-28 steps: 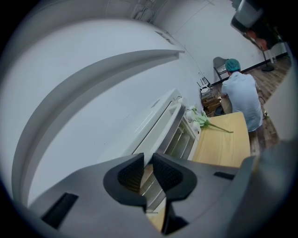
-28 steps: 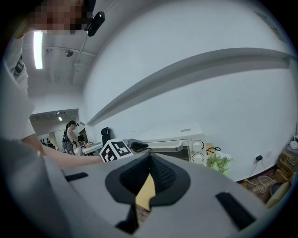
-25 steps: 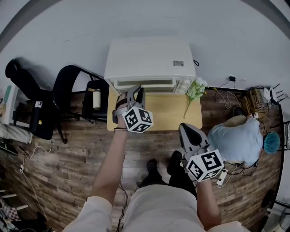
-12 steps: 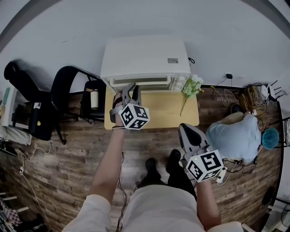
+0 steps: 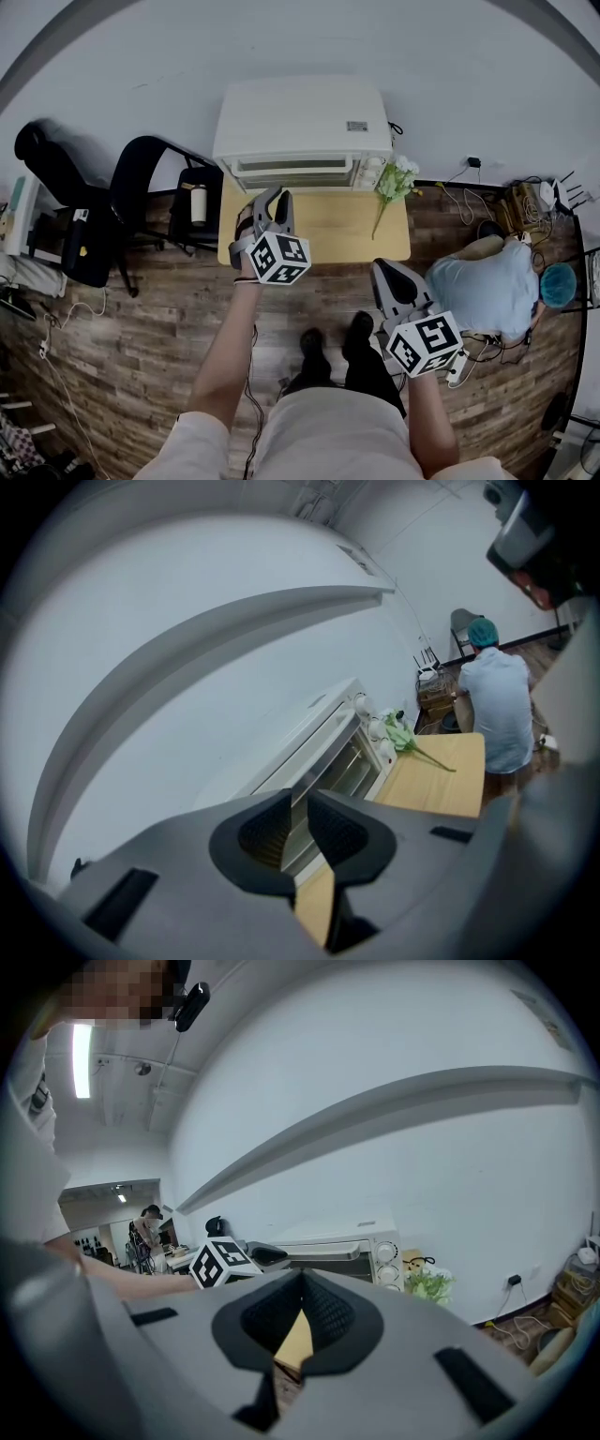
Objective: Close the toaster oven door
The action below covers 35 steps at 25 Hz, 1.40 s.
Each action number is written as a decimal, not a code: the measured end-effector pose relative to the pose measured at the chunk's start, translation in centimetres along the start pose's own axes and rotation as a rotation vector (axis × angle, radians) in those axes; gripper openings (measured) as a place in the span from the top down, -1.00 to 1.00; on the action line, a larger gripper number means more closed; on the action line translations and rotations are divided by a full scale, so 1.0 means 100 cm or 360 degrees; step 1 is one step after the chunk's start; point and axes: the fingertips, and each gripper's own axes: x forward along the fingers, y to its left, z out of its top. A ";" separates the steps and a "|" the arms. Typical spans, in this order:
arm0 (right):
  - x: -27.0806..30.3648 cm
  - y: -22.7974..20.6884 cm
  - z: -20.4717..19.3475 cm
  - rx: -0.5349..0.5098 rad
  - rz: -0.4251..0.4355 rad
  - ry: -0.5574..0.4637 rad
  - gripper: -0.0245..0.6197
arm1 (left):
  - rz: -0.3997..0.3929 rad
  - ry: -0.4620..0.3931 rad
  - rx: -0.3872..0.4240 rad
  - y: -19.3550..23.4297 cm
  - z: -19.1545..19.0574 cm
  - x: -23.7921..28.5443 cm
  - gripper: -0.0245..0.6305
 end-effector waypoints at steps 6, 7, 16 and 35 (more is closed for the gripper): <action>-0.008 0.013 -0.010 -0.0007 0.0038 0.0027 0.93 | -0.0060 0.0010 -0.0164 -0.014 -0.002 -0.049 0.77; -0.009 0.016 -0.011 -0.0009 0.0048 0.0027 0.93 | -0.0065 0.0005 -0.0185 -0.016 -0.001 -0.058 0.77; -0.019 0.039 -0.016 -0.0019 0.0103 0.0005 0.93 | -0.0120 -0.0002 -0.0275 -0.044 -0.002 -0.119 0.77; -0.036 0.077 0.030 -0.0105 0.0136 -0.0139 0.93 | -0.0305 -0.0319 -0.0896 -0.028 0.054 -0.225 0.79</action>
